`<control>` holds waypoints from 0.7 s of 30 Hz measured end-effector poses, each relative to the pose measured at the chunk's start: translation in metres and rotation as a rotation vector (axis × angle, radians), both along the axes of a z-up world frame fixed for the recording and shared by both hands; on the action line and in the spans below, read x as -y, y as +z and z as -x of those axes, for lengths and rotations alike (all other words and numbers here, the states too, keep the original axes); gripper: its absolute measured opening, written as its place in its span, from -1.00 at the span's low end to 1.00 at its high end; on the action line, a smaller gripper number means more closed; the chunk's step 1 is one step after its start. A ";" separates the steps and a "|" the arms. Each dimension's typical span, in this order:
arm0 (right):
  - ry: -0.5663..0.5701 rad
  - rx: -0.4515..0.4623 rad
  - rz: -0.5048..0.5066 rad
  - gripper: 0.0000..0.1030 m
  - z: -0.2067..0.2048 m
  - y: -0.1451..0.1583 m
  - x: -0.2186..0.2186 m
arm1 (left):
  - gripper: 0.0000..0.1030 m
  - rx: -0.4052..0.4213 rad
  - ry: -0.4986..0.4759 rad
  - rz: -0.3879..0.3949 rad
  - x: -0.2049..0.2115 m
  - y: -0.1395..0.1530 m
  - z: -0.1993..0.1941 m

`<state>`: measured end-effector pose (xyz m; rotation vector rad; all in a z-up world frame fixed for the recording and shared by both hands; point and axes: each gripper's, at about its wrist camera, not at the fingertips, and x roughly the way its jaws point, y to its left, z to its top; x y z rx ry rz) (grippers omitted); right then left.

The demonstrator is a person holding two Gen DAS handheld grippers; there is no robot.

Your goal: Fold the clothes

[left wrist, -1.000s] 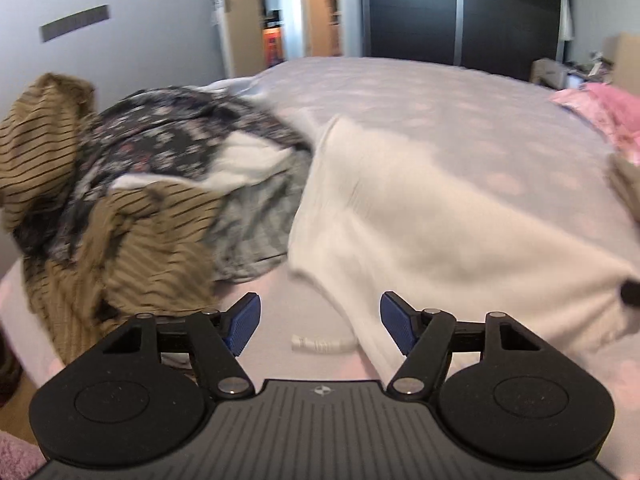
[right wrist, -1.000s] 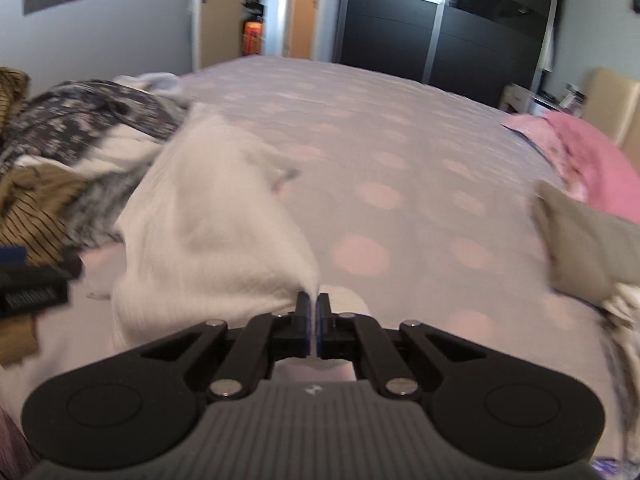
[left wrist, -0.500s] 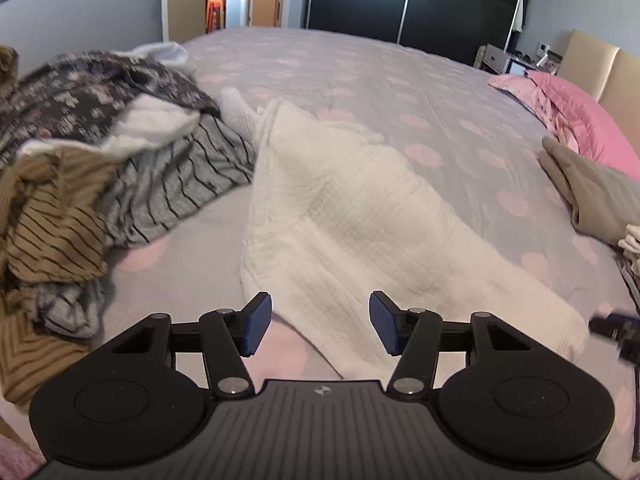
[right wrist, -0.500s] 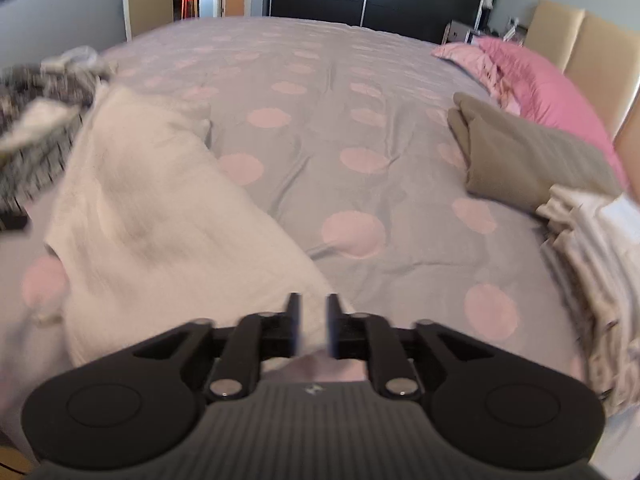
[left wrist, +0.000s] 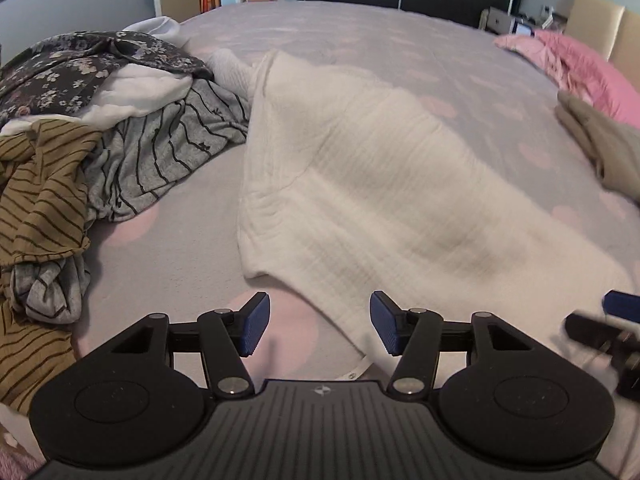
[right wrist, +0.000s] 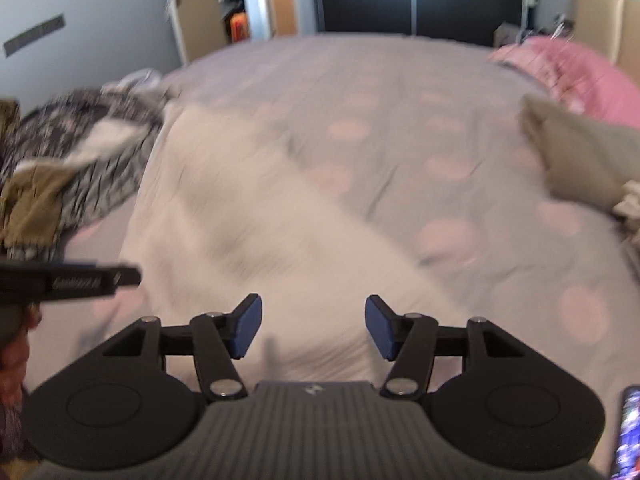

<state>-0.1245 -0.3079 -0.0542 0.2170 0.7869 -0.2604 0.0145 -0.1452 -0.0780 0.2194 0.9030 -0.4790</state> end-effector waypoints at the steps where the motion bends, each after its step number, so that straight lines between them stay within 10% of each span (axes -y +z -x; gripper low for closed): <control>1: 0.027 -0.018 0.000 0.30 -0.004 -0.007 -0.004 | 0.04 -0.005 0.000 -0.001 0.000 -0.002 0.000; 14: 0.145 -0.091 0.099 0.27 -0.028 -0.046 -0.032 | 0.04 -0.039 0.005 -0.005 -0.002 -0.024 -0.011; 18: 0.126 -0.095 0.137 -0.63 -0.032 -0.050 -0.030 | 0.04 -0.031 0.019 0.010 -0.009 -0.021 -0.012; 21: 0.101 -0.055 0.120 -0.73 -0.029 -0.033 -0.023 | 0.04 0.011 0.024 0.018 -0.015 -0.009 -0.012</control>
